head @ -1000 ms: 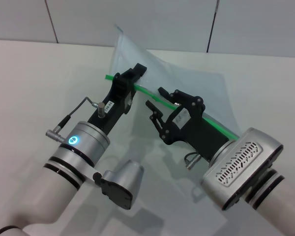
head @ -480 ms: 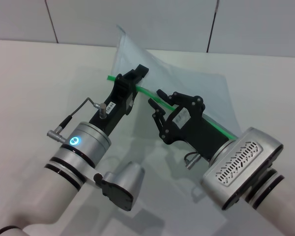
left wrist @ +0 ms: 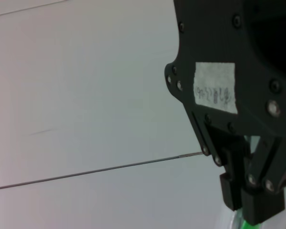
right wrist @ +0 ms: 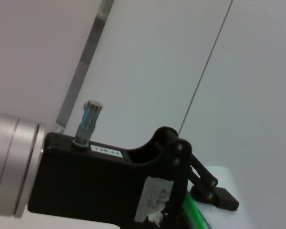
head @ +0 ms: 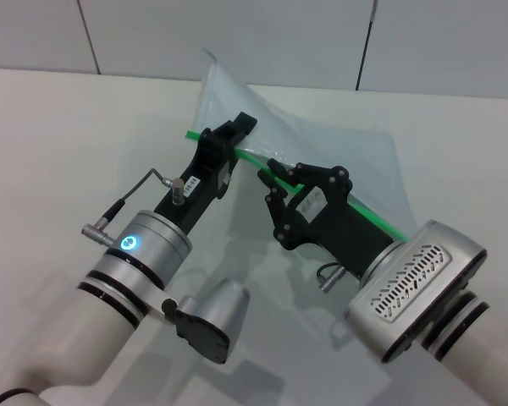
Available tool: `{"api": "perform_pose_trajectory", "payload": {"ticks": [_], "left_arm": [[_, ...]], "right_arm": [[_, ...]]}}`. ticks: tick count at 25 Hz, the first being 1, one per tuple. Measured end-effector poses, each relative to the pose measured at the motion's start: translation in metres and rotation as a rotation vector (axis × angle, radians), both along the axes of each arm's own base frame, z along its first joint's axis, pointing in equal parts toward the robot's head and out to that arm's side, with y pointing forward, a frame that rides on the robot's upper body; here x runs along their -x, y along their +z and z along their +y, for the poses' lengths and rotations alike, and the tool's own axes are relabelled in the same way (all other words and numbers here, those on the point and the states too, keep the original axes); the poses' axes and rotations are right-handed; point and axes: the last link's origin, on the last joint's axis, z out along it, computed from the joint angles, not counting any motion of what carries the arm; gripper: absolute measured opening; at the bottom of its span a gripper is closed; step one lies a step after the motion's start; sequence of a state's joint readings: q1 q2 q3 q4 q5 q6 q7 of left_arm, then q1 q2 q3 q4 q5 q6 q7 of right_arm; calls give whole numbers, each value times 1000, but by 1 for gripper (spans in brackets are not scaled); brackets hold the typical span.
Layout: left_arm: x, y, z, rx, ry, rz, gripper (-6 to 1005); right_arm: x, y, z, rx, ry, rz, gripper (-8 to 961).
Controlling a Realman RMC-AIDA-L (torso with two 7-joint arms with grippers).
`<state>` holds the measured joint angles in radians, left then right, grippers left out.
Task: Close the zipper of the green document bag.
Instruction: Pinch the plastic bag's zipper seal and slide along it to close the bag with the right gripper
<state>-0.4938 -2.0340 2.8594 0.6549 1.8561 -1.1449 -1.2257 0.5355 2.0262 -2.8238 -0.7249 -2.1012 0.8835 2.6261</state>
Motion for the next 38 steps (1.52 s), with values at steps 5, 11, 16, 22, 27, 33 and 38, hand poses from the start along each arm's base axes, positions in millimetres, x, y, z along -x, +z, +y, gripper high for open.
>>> {"api": "perform_pose_trajectory", "payload": {"ticks": [5, 11, 16, 22, 27, 33, 38], "left_arm": [[0, 0, 0, 1, 1, 1, 97], [0, 0, 0, 2, 1, 0, 98], [0, 0, 0, 4, -1, -1, 99], [0, 0, 0, 5, 0, -8, 99], [-1, 0, 0, 8, 1, -14, 100], [0, 0, 0, 9, 3, -15, 100], [0, -1, -1, 10, 4, -14, 101]], "right_arm": [[0, 0, 0, 0, -1, 1, 118], [0, 0, 0, -1, -3, 0, 83], [-1, 0, -1, -2, -5, 1, 81], [-3, 1, -1, -6, -11, 1, 79], [-8, 2, -2, -11, -25, -1, 79], [-13, 5, 0, -28, -52, 4, 80], [-17, 6, 0, -34, -61, -2, 80]]}}
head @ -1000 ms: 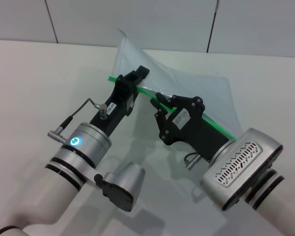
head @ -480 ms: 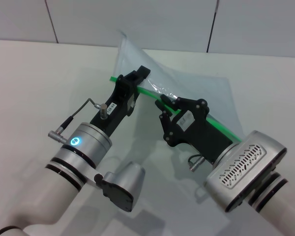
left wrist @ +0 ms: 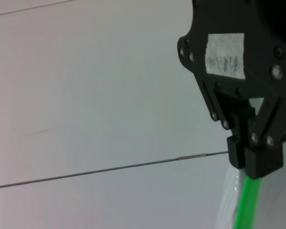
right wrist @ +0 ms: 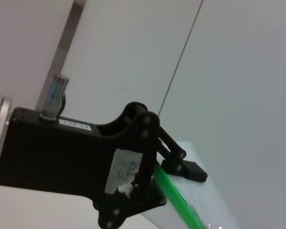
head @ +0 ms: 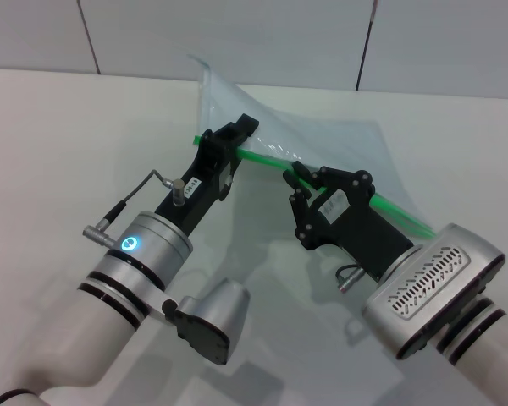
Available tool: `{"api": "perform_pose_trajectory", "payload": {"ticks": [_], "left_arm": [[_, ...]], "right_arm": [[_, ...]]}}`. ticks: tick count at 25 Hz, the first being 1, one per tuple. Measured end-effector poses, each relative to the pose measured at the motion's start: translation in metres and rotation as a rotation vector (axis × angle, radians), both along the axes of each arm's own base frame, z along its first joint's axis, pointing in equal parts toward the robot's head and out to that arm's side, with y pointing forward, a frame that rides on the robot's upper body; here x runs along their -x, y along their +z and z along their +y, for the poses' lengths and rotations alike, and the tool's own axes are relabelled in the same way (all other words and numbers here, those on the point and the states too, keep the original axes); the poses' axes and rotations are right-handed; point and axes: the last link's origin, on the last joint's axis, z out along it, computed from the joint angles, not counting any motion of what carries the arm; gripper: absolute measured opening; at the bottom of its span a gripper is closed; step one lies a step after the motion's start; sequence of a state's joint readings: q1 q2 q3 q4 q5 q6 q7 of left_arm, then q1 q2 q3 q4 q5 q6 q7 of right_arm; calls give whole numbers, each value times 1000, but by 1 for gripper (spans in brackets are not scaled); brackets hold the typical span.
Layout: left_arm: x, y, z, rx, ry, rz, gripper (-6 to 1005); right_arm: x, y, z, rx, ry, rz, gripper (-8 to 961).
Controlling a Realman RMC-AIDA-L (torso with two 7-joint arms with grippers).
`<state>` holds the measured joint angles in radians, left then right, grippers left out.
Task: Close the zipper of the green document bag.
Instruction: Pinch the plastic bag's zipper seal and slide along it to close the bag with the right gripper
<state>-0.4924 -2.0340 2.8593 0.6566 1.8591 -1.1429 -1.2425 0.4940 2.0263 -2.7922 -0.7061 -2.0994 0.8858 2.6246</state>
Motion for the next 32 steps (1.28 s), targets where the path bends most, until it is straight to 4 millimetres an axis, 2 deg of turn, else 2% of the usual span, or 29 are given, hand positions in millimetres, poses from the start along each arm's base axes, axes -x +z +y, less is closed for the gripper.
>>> {"api": "perform_pose_trajectory", "payload": {"ticks": [11, 32], "left_arm": [[0, 0, 0, 0, 0, 0, 102], [0, 0, 0, 6, 3, -6, 104]], "right_arm": [[-2, 0, 0, -2, -5, -3, 79], [-20, 8, 1, -41, -56, -10, 80]]}}
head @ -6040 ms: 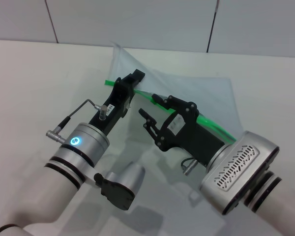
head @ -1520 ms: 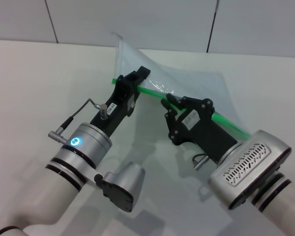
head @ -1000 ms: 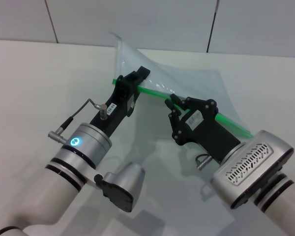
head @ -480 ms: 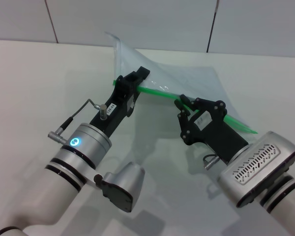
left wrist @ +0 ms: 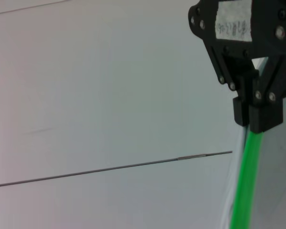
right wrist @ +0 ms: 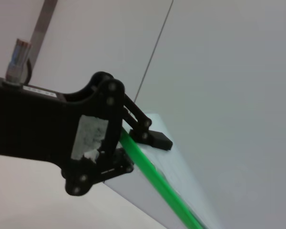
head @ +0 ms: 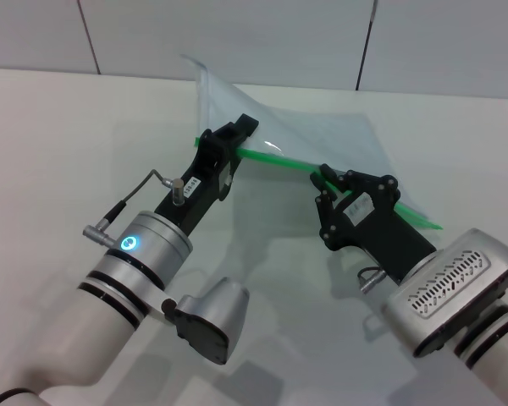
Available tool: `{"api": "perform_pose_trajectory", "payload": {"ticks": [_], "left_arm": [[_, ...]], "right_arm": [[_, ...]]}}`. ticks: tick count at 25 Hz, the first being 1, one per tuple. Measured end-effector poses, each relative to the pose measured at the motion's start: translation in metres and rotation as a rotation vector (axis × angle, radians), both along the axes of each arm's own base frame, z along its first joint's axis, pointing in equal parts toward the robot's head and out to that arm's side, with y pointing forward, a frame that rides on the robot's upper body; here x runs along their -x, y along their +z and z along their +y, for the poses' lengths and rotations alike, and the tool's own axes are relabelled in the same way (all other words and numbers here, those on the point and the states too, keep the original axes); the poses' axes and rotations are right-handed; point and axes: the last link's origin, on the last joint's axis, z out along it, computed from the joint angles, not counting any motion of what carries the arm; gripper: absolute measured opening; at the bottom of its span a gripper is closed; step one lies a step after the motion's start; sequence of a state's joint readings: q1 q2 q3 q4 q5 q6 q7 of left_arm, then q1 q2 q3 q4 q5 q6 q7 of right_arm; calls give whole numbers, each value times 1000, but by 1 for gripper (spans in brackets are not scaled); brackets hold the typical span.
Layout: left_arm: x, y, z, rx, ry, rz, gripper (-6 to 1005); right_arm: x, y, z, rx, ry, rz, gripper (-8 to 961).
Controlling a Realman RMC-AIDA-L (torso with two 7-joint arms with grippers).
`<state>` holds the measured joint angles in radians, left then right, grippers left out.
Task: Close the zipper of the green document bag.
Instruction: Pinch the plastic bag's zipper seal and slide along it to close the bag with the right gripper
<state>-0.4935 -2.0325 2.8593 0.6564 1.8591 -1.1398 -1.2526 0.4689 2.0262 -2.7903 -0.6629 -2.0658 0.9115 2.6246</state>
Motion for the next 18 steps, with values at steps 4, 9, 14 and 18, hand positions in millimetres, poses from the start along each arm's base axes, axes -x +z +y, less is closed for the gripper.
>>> {"api": "perform_pose_trajectory", "payload": {"ticks": [4, 9, 14, 18], "left_arm": [[-1, 0, 0, 3, -5, 2, 105], [-1, -1, -1, 4, -6, 3, 105], [0, -1, -1, 4, -6, 4, 106], [0, -1, -1, 4, -6, 4, 106]], "right_arm": [[-4, 1, 1, -4, -9, -7, 80], [-8, 2, 2, -10, -20, -16, 79], [-11, 4, 3, -19, -39, -13, 79], [-15, 5, 4, -25, -50, -19, 80]]}}
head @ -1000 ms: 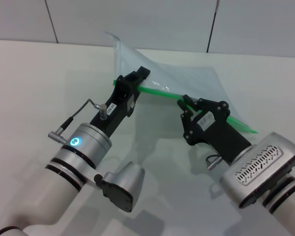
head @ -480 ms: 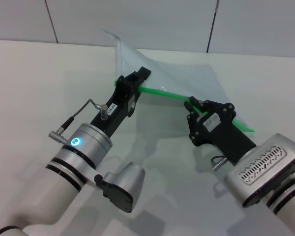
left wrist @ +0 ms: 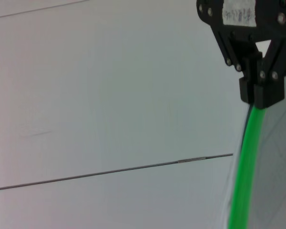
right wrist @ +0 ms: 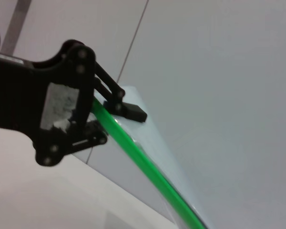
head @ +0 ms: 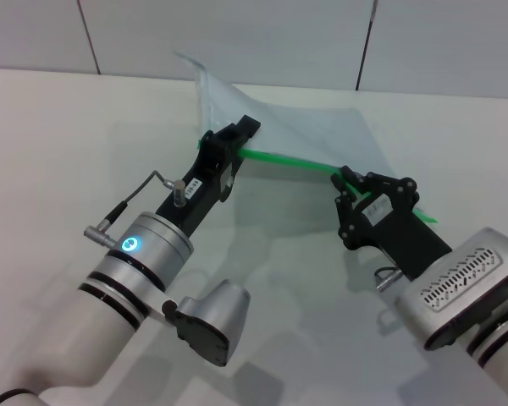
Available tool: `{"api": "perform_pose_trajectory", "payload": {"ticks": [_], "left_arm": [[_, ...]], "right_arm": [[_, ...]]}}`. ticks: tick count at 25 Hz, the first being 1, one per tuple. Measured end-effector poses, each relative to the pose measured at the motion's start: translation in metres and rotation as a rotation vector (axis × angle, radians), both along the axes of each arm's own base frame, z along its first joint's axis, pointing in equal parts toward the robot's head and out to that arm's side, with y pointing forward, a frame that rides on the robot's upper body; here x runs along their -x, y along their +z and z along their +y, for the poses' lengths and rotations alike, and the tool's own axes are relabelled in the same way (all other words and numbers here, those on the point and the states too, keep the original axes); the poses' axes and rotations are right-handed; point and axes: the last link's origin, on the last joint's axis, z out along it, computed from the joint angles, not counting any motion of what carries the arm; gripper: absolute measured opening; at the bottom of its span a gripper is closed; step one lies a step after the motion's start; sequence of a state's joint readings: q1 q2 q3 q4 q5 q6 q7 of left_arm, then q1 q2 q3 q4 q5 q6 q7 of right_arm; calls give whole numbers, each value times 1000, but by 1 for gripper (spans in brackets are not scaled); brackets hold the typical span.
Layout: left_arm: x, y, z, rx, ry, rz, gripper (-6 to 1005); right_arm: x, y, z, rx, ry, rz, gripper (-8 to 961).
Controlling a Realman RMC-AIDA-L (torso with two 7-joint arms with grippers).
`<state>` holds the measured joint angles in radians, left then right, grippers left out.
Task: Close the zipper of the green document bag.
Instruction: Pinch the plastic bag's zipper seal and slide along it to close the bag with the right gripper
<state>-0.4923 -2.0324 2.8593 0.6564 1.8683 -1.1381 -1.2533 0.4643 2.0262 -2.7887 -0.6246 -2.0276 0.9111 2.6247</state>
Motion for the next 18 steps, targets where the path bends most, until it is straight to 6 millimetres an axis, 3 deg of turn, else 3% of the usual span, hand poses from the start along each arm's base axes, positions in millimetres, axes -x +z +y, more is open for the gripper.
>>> {"api": "perform_pose_trajectory", "payload": {"ticks": [18], "left_arm": [[1, 0, 0, 0, 2, 0, 108]], "right_arm": [[-18, 7, 2, -34, -67, -9, 79]]}}
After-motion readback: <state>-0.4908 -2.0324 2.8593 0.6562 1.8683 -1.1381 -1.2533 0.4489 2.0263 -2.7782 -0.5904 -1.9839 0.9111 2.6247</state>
